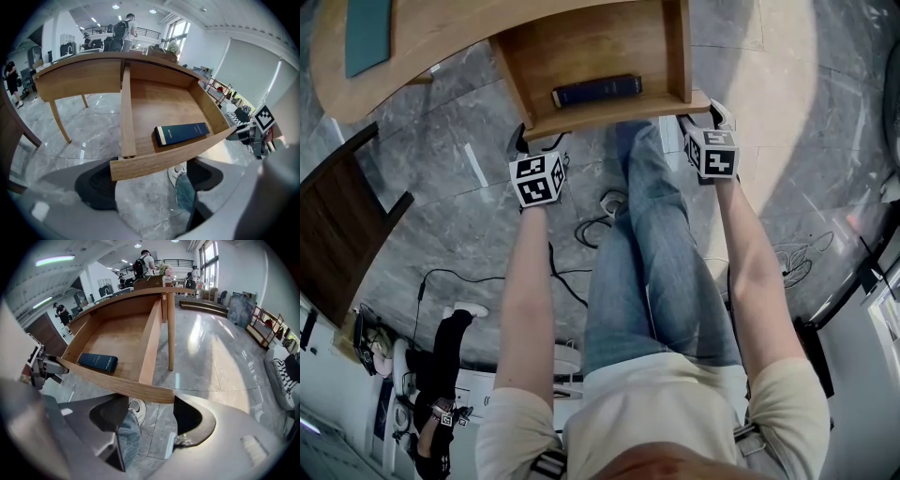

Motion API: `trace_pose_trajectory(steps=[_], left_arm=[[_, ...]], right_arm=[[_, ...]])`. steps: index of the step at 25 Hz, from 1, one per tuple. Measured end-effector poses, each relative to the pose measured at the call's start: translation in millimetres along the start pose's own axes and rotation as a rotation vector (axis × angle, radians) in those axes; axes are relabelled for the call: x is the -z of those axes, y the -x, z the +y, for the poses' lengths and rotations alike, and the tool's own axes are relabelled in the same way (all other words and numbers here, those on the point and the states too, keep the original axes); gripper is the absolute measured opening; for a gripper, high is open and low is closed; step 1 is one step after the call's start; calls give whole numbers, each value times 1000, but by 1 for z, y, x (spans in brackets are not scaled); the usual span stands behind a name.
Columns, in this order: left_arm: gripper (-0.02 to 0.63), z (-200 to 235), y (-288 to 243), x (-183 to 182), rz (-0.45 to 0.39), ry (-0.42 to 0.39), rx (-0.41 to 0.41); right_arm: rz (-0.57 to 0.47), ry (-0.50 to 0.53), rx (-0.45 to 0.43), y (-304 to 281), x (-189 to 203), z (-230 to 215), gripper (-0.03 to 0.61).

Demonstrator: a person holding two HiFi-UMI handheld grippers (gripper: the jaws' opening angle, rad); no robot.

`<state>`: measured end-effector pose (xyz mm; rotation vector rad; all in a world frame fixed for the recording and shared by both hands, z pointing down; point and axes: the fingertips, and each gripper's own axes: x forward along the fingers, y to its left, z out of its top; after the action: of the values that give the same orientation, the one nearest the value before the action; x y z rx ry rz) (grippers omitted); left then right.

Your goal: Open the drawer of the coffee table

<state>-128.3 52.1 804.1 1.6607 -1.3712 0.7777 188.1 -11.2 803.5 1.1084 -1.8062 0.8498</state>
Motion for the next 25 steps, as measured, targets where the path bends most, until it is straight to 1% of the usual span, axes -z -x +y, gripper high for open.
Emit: trace_pose_trajectory(steps=[3, 8, 11, 13, 14, 16, 17, 18, 19, 20, 22, 25], left_arm=[[463, 0, 2, -2, 7, 1, -6], [463, -5, 21, -5, -2, 8, -11], [463, -10, 38, -17, -53, 27, -7], [463, -13, 51, -27, -93, 47, -4], [456, -15, 57, -31, -108, 51, -6], [398, -18, 72, -41, -137, 51, -18], [358, -19, 81, -46, -152, 50, -28], [304, -20, 90, -51, -168, 52, -38], [263, -22, 100, -56, -185, 57, -44], [244, -25, 110, -61, -201, 65, -47], [227, -32, 132, -66, -225, 72, -47], [124, -47, 165, -68, -256, 63, -47]], right_arm=[[8, 1, 21, 3, -1, 0, 301], [0, -2, 53, 24, -3, -1, 253], [-19, 10, 66, 40, -9, 3, 206], [-49, 8, 71, 54, -15, 9, 174], [-68, -2, 72, 62, -19, 12, 147], [-107, -22, 78, 80, -28, 18, 81], [-124, -27, 83, 90, -33, 22, 52], [-141, -27, 86, 100, -38, 26, 12], [-158, -23, 84, 111, -43, 30, 3], [-174, -20, 79, 122, -47, 35, 3], [-202, -14, 66, 144, -53, 47, 3], [-239, -6, 45, 178, -59, 63, 3]])
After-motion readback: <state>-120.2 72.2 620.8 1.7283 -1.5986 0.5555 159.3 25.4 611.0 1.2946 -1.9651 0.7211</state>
